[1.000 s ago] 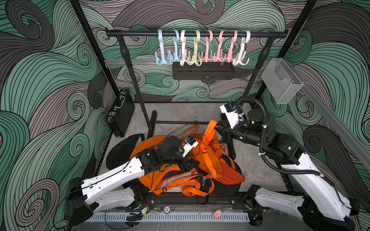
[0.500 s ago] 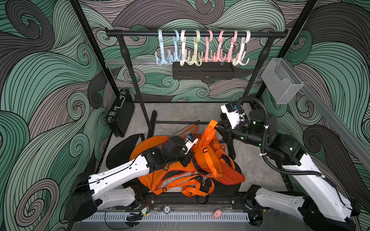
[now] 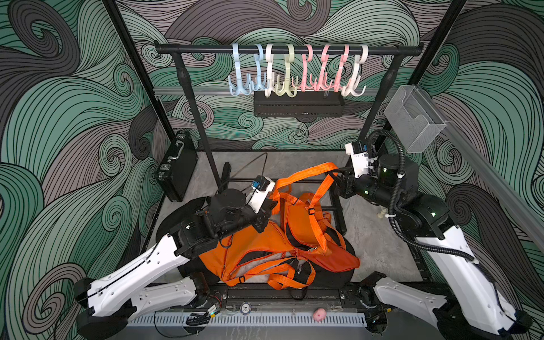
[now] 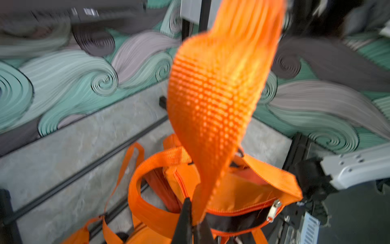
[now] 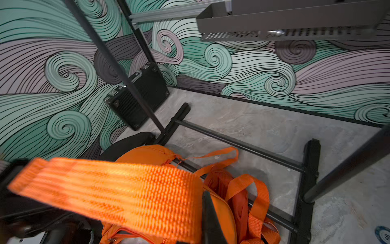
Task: Hang the bag on a hook
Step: Pick up the bag from the bag, then hang the bag on the hook.
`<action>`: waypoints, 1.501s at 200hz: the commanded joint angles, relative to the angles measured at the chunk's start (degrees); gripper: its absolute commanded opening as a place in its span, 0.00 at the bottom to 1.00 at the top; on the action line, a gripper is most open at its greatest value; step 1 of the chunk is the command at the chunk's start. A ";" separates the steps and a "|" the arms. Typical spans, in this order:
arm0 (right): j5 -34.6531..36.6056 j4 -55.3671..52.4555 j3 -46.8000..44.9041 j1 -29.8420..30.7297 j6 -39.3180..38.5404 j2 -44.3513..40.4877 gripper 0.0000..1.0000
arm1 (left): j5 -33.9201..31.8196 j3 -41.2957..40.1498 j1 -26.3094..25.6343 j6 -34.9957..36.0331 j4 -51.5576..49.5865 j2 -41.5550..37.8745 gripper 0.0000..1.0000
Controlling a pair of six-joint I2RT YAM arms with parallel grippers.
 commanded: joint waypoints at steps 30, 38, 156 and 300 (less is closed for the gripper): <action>-5.74 -1.16 15.05 -10.82 4.39 6.32 0.00 | -12.53 25.65 0.38 7.06 -6.97 16.52 0.00; -7.67 -1.17 17.83 -13.11 5.49 7.67 0.00 | -13.42 29.83 0.89 7.16 -7.63 19.60 0.00; -19.52 -1.76 54.44 -26.32 17.54 29.43 0.00 | -9.16 71.69 5.76 6.98 -11.19 50.81 0.00; -25.00 1.50 63.05 -27.47 26.92 42.82 0.00 | -4.18 80.61 5.52 5.58 -16.41 61.02 0.00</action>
